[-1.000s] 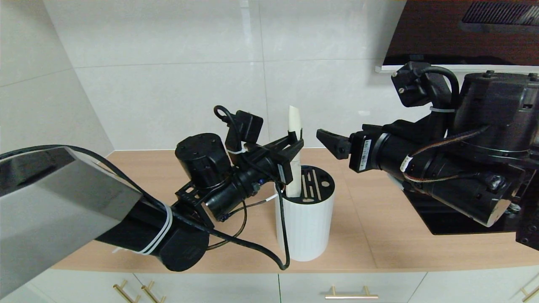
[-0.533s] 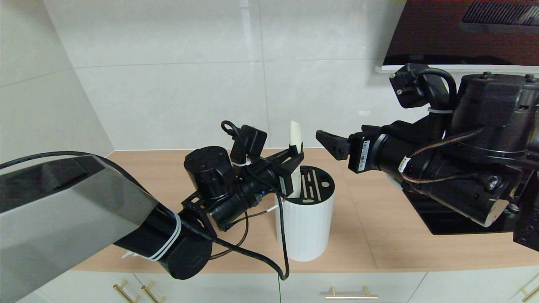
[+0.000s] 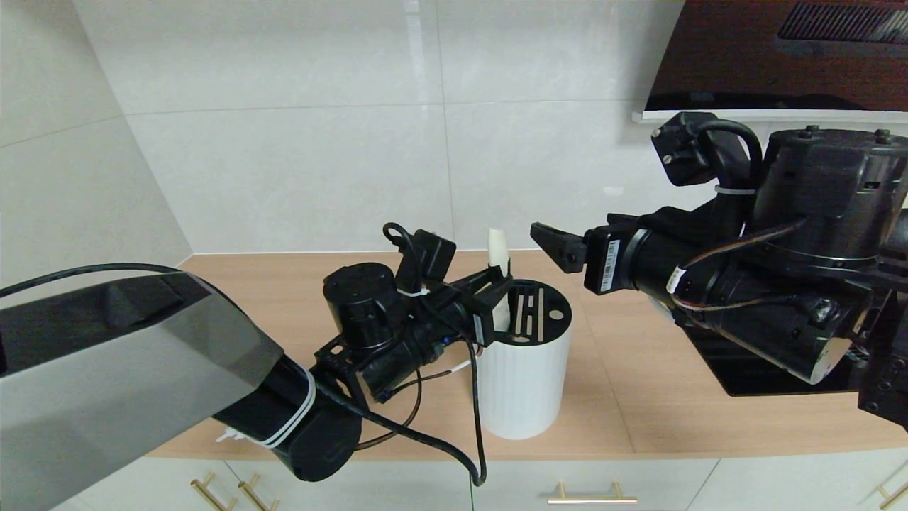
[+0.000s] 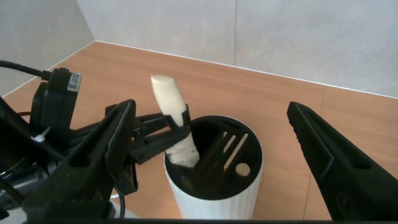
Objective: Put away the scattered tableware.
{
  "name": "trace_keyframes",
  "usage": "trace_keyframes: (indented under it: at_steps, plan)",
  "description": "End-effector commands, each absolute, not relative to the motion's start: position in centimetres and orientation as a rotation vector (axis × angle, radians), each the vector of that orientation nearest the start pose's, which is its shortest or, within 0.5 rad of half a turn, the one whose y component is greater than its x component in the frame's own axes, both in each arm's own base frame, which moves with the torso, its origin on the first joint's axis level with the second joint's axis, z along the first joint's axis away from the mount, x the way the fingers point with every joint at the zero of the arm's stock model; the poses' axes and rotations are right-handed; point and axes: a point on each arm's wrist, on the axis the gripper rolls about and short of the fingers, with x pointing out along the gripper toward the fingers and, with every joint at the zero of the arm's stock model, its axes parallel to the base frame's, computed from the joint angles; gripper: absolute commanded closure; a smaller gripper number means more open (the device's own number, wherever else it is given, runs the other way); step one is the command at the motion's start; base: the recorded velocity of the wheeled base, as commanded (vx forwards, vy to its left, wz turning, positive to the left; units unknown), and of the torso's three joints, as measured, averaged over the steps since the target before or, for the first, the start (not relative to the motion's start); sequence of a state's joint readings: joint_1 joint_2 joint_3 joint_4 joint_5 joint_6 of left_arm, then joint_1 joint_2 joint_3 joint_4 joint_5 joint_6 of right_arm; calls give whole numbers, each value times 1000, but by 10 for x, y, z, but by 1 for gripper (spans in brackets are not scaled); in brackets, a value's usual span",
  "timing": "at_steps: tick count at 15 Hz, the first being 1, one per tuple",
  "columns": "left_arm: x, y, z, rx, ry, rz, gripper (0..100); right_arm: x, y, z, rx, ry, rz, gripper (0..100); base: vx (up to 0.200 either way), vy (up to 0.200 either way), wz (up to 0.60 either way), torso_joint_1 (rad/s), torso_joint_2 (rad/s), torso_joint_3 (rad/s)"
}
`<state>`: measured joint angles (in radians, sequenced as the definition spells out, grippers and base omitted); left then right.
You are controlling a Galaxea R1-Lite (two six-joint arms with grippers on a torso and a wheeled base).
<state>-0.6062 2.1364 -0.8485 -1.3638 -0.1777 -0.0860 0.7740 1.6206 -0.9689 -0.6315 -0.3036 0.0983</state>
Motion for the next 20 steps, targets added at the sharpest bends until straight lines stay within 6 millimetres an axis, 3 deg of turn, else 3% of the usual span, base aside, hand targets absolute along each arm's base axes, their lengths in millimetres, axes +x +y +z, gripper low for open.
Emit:
trace_keyframes:
  at_steps: [1, 2, 3, 11, 13, 15, 17, 20]
  plan:
    - [313, -224, 112, -89, -37, -787, 100, 220, 206, 251, 85, 42, 470, 0, 0, 0, 0, 0, 0, 0]
    - [313, -224, 112, -78, -42, -784, 100, 220, 206, 251, 85, 42, 470, 0, 0, 0, 0, 0, 0, 0]
    - [313, -224, 111, -73, -42, -784, 0, 220, 206, 251, 85, 42, 470, 0, 0, 0, 0, 0, 0, 0]
    - [307, -220, 124, -85, -101, -785, 0, 220, 206, 252, 86, 40, 470, 0, 0, 0, 0, 0, 0, 0]
    - [286, -206, 162, -113, -178, -787, 0, 213, 199, 258, 97, 21, 464, 0, 0, 0, 0, 0, 0, 0]
    - [251, -190, 196, -162, -211, -811, 0, 200, 181, 261, 104, 9, 450, 0, 0, 0, 0, 0, 0, 0]
    - [216, -166, 209, -195, -222, -764, 0, 178, 158, 246, 83, 41, 434, 0, 0, 0, 0, 0, 0, 0]
    - [183, -114, 225, -207, -302, -643, 0, 154, 111, 246, 103, 3, 341, 0, 0, 0, 0, 0, 0, 0]
